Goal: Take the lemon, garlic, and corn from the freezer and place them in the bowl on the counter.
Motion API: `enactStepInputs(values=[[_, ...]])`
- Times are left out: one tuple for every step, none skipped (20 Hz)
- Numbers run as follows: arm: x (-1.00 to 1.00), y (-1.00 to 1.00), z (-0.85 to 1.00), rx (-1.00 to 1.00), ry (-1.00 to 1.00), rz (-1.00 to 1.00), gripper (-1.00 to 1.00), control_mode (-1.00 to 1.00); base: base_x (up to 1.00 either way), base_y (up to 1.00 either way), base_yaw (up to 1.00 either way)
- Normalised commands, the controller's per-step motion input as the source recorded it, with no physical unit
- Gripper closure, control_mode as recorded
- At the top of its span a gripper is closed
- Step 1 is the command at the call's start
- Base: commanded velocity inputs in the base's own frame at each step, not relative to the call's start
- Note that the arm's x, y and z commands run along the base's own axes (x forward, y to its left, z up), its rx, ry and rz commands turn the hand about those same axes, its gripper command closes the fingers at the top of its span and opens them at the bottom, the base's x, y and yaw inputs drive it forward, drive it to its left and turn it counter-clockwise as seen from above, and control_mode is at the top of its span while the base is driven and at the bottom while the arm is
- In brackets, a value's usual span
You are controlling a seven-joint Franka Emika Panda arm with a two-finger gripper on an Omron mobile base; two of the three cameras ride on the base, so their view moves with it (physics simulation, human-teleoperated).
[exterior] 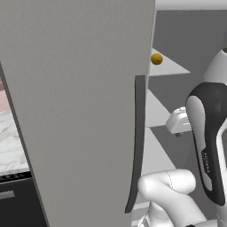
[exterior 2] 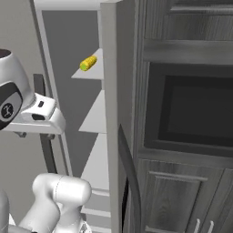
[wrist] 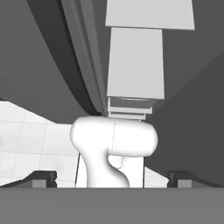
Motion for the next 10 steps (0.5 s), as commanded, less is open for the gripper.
enactStepInputs(values=[[0.0,0.0,0.0,0.0,0.0,0.0,-1.0,1.0,0.25,-0.61,0.04],[0.0,0.0,0.0,0.0,0.0,0.0,-1.0,1.0,0.24,-0.55,0.05],[0.0,0.0,0.0,0.0,0.0,0.0,-1.0,1.0,0.2,-0.48,0.05],[0.0,0.0,0.0,0.0,0.0,0.0,-1.0,1.0,0.16,-0.39,0.04],[0.0,0.0,0.0,0.0,0.0,0.0,-1.0,1.0,0.15,-0.43,0.03],[0.0,0.0,0.0,0.0,0.0,0.0,-1.0,1.0,0.24,-0.45,0.03],[0.0,0.0,0.0,0.0,0.0,0.0,-1.0,1.0,0.26,-0.49,0.03],[0.0,-0.83,0.0,0.16,0.0,0.0,-1.0,-1.0,0.0,0.0,0.0],[0.0,-0.94,-0.04,0.19,-0.04,0.0,-1.0,-1.0,0.0,0.0,0.0],[0.22,-0.76,0.0,0.13,-0.03,0.0,-1.0,-1.0,0.0,0.0,0.0]])
